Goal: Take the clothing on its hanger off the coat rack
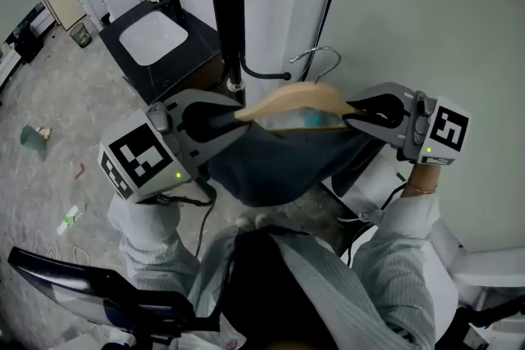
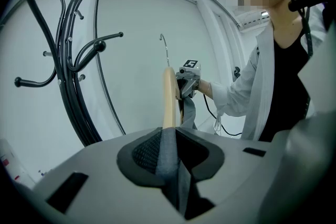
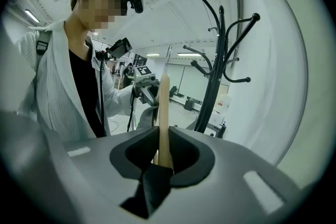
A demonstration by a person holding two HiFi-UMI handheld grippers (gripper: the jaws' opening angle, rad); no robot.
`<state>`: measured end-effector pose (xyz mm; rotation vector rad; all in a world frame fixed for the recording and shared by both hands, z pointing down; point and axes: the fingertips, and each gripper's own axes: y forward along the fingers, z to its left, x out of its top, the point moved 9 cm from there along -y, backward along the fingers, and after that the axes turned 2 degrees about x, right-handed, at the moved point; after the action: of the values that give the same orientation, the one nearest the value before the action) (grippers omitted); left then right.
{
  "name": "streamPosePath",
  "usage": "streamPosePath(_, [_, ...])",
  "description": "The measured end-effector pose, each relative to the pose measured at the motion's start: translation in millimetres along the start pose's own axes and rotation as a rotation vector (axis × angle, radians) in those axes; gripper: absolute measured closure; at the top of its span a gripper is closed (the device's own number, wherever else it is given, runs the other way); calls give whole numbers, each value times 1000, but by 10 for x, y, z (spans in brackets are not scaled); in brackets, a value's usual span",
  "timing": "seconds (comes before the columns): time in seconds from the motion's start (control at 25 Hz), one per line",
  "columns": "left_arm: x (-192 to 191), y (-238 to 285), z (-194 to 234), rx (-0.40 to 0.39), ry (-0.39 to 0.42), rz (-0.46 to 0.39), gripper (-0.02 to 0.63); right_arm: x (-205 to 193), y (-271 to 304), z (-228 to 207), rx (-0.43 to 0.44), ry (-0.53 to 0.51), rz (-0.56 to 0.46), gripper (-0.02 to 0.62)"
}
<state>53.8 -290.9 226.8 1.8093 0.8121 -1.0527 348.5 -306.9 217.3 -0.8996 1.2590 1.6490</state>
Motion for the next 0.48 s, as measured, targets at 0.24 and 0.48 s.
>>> streamPosePath(0.24, [-72, 118, 33, -23, -9, 8, 529, -117, -13, -16, -6, 9, -7, 534])
streamPosePath(0.48, [-71, 110, 20, -19, -11, 19, 531, -122, 12, -42, 9, -3, -4, 535])
